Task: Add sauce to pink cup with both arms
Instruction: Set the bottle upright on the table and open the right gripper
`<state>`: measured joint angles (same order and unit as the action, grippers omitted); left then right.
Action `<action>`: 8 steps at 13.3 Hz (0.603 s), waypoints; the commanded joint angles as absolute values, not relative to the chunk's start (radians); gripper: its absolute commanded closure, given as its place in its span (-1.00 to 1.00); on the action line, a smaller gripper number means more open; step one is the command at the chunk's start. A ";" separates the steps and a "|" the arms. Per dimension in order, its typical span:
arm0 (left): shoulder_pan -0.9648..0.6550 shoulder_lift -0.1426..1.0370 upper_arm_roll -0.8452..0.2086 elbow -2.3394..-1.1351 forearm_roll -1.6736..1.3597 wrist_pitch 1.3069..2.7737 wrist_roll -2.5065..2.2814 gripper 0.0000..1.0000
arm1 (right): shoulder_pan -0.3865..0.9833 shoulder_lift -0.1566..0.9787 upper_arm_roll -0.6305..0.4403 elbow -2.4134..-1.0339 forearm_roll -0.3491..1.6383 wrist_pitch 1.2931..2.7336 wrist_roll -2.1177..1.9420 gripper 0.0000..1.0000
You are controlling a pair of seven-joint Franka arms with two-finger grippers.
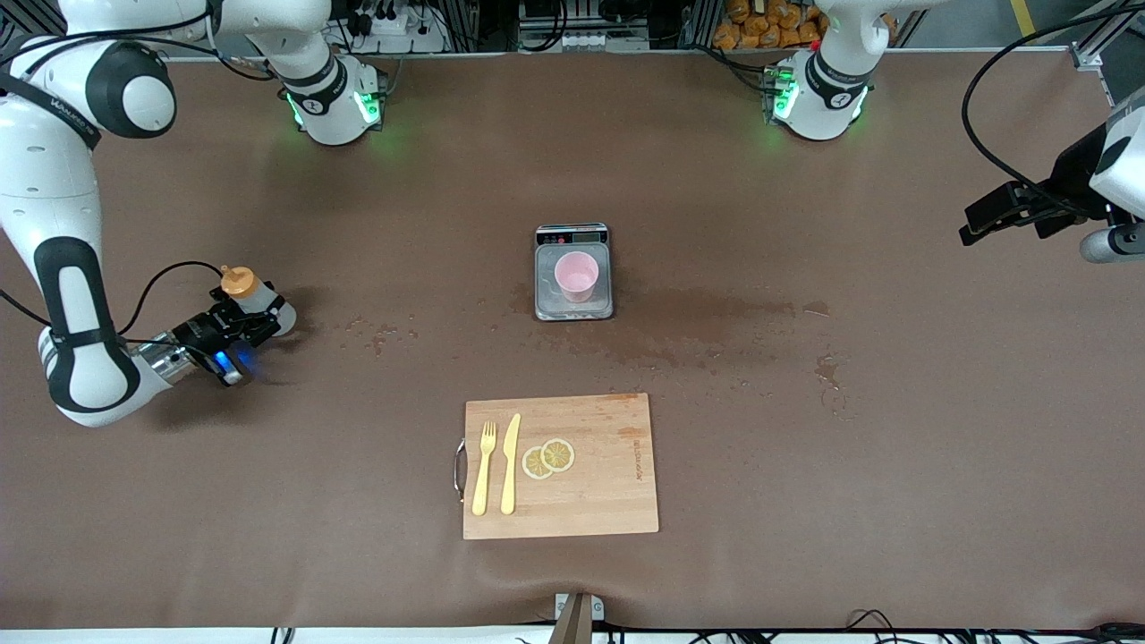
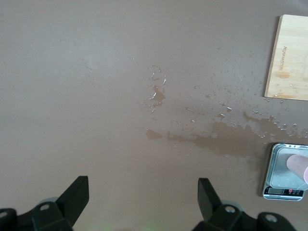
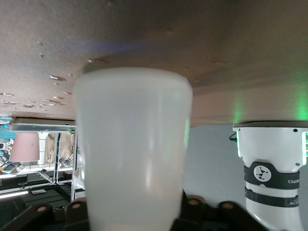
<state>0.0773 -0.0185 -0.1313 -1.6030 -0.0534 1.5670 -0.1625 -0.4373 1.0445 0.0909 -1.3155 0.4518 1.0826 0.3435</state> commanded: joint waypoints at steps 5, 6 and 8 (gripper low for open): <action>0.077 -0.021 -0.127 -1.608 -0.072 1.580 -0.146 -1.00 | -0.463 1.006 0.106 -1.267 0.462 1.014 0.398 -1.00; 0.078 -0.021 -0.127 -1.608 -0.071 1.580 -0.146 -1.00 | -0.460 1.005 0.107 -1.229 0.463 0.996 0.469 -1.00; 0.077 -0.021 -0.127 -1.608 -0.072 1.578 -0.146 -1.00 | -0.453 1.002 0.115 -1.189 0.465 0.967 0.537 -1.00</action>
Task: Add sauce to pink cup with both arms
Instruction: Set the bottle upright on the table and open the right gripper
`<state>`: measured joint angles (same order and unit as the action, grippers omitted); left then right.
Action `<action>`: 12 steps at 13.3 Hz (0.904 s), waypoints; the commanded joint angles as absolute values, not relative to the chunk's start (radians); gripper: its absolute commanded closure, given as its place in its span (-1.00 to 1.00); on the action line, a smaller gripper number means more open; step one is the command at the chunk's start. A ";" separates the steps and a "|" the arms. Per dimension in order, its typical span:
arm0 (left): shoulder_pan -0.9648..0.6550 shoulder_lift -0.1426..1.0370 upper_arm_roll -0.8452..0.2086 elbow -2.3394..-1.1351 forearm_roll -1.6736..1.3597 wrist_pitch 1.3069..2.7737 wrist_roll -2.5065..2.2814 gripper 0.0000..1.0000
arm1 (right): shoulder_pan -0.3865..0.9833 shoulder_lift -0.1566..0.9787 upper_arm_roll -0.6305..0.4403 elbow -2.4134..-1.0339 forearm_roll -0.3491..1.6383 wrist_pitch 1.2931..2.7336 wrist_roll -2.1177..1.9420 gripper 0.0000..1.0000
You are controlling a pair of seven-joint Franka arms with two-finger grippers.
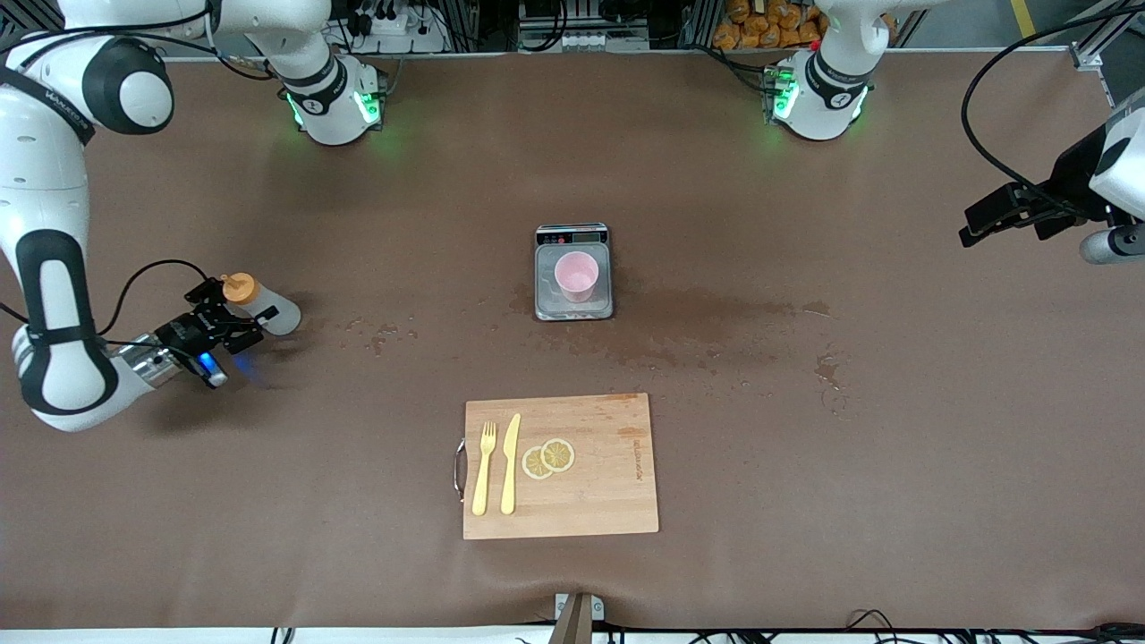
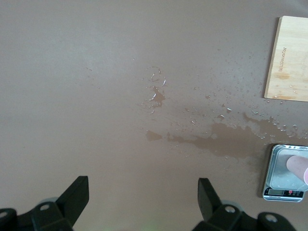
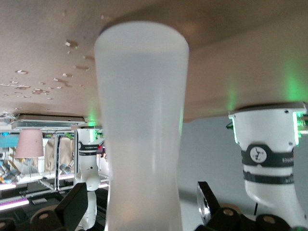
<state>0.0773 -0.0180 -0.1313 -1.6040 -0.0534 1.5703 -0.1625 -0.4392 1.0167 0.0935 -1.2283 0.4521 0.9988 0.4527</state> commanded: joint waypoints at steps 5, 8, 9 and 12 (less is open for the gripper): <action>0.075 -0.023 -0.129 -1.606 -0.072 1.580 -0.146 -1.00 | -0.430 0.974 0.112 -1.121 0.462 0.913 0.655 -1.00; 0.075 -0.026 -0.129 -1.606 -0.072 1.578 -0.146 -1.00 | -0.419 0.928 0.113 -1.109 0.443 0.910 0.666 -1.00; 0.075 -0.026 -0.127 -1.606 -0.071 1.578 -0.146 -1.00 | -0.408 0.913 0.114 -1.095 0.439 0.910 0.664 -1.00; 0.074 -0.023 -0.129 -1.608 -0.071 1.580 -0.146 -1.00 | -0.315 0.856 0.103 -1.081 0.347 0.910 0.661 -1.00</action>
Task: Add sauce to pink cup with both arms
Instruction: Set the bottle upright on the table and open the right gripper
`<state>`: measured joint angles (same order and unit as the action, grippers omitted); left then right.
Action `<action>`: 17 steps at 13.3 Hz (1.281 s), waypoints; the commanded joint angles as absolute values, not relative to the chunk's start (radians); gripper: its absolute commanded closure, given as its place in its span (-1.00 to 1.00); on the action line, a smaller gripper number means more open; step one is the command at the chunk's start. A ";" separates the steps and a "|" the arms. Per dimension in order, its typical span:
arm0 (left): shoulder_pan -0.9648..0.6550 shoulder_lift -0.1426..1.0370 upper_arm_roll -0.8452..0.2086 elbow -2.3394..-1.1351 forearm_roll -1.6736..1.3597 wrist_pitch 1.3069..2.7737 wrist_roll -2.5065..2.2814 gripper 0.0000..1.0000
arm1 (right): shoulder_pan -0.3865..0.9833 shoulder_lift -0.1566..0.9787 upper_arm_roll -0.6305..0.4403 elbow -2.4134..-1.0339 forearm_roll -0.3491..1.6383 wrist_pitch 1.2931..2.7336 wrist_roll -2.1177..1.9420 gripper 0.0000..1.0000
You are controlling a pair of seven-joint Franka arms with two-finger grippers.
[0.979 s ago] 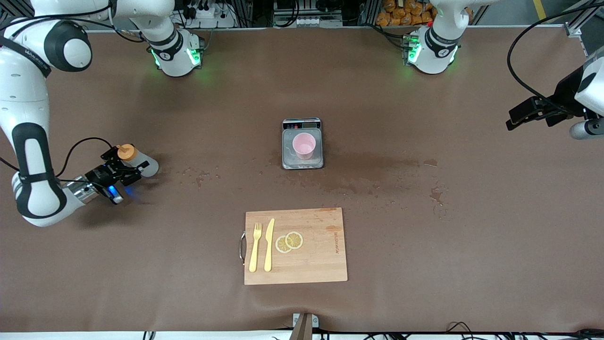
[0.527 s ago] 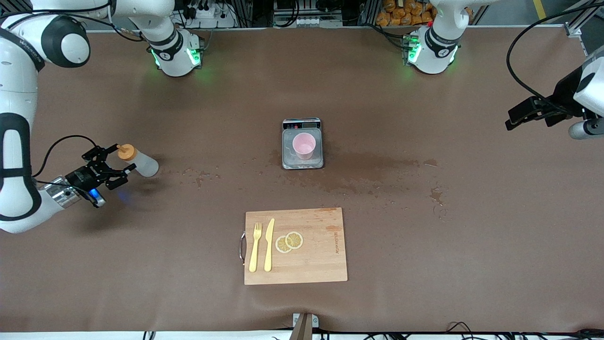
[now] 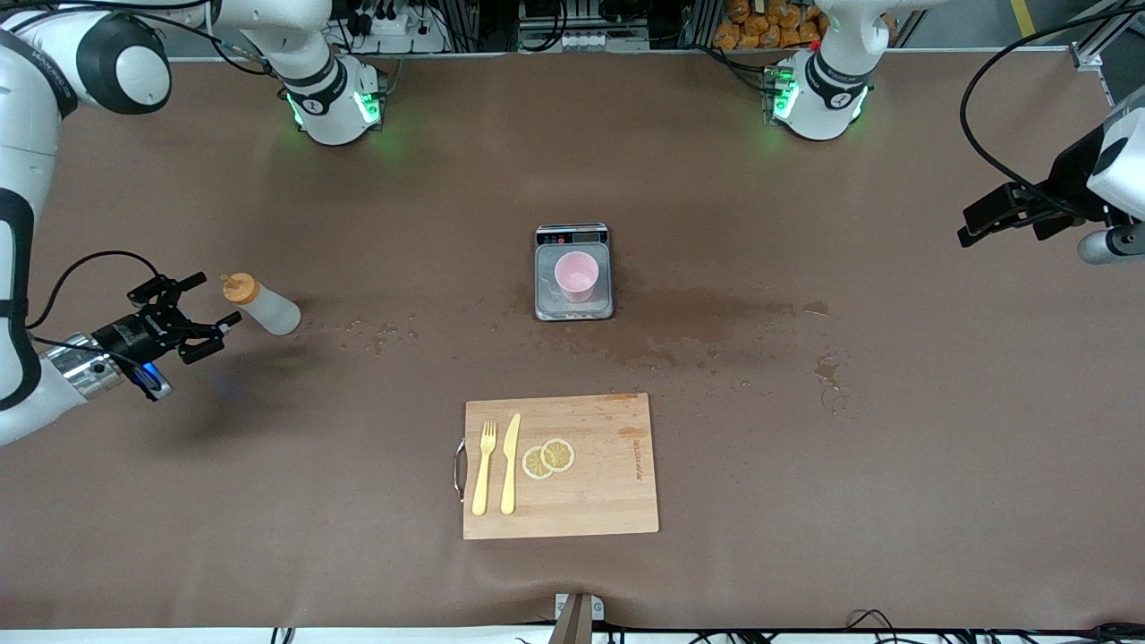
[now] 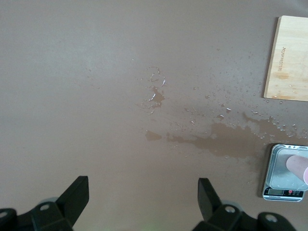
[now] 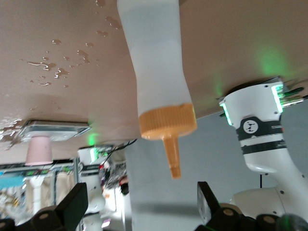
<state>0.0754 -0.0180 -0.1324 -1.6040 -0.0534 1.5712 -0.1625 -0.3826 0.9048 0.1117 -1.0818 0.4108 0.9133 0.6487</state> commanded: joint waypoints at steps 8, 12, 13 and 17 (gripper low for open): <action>0.077 -0.026 -0.129 -1.606 -0.072 1.578 -0.144 -1.00 | -0.019 0.610 -0.173 -1.118 0.347 1.067 0.472 -1.00; 0.075 -0.029 -0.129 -1.608 -0.072 1.577 -0.144 -1.00 | 0.008 0.416 -0.157 -1.193 0.261 1.264 0.355 -1.00; 0.077 -0.031 -0.129 -1.606 -0.071 1.575 -0.144 -1.00 | 0.005 0.379 -0.132 -1.193 0.208 1.291 0.266 -1.00; 0.074 -0.034 -0.129 -1.603 -0.064 1.569 -0.144 -1.00 | -0.015 0.247 -0.124 -1.204 0.150 1.371 0.109 -1.00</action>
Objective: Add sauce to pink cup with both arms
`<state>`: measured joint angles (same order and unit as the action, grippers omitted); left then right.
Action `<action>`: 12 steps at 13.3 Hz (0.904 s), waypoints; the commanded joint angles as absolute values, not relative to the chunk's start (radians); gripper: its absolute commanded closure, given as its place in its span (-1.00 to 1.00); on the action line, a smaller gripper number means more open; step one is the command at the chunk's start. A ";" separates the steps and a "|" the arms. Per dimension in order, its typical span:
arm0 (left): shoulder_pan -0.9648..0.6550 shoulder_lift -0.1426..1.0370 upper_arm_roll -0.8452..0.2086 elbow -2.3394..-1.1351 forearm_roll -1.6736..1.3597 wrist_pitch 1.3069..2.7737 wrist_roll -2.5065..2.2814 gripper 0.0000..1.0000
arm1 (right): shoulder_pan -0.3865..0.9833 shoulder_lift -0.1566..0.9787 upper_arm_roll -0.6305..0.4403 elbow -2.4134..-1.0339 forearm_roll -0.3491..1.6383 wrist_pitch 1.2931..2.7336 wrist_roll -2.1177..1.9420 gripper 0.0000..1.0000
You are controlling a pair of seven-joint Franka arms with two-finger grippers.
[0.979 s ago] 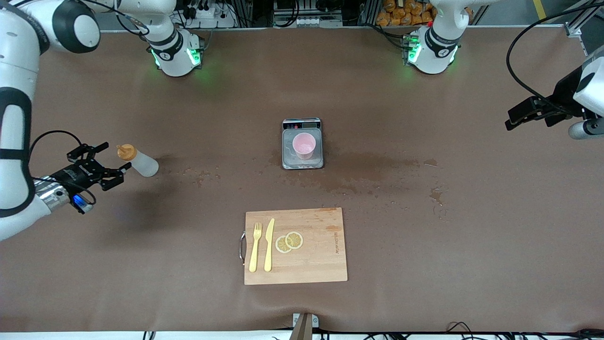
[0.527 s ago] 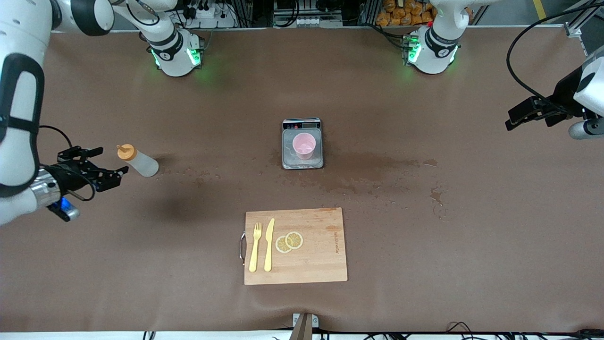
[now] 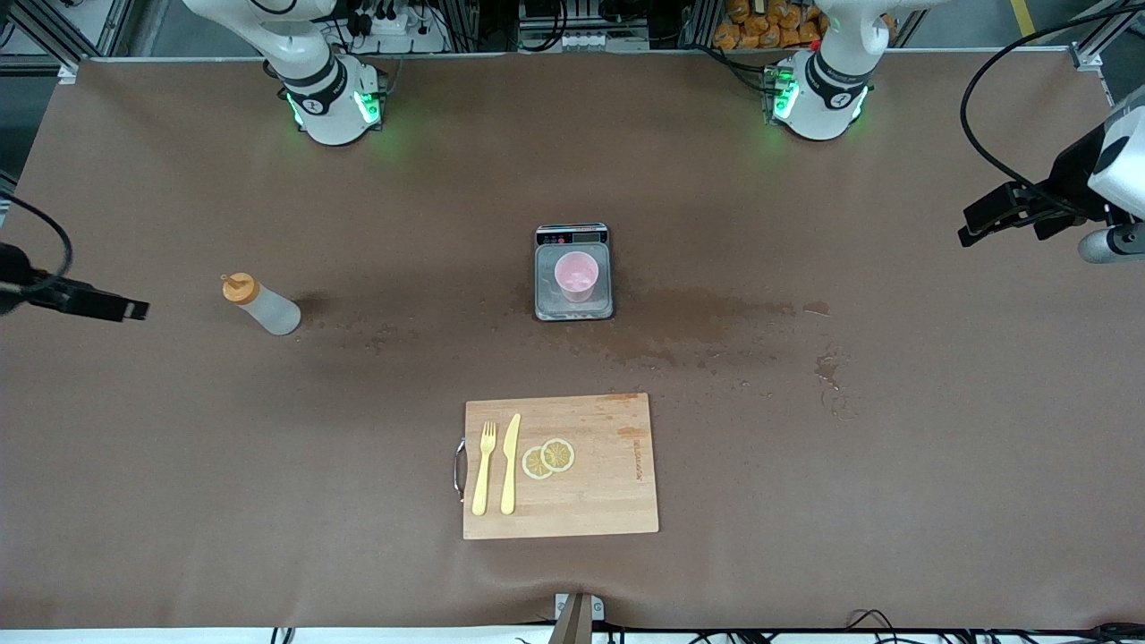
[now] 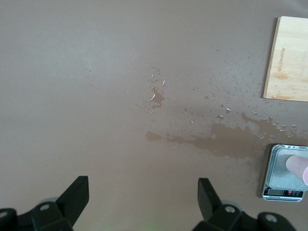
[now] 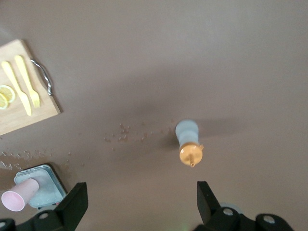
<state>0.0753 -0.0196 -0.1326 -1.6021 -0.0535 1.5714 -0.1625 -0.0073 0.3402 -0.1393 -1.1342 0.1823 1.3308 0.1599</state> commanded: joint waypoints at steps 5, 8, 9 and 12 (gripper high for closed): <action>0.075 -0.035 -0.129 -1.600 -0.055 1.562 -0.144 -1.00 | -0.075 0.042 -0.071 -1.460 0.109 1.552 -0.015 -1.00; 0.075 -0.035 -0.129 -1.603 -0.057 1.562 -0.144 -1.00 | -0.164 0.012 0.044 -1.474 0.034 1.569 -0.048 -1.00; 0.075 -0.035 -0.129 -1.603 -0.057 1.562 -0.144 -1.00 | -0.164 0.009 0.044 -1.491 0.034 1.572 -0.038 -1.00; 0.074 -0.043 -0.129 -1.598 -0.055 1.551 -0.146 -1.00 | -0.140 0.009 0.035 -1.525 0.026 1.598 -0.019 -1.00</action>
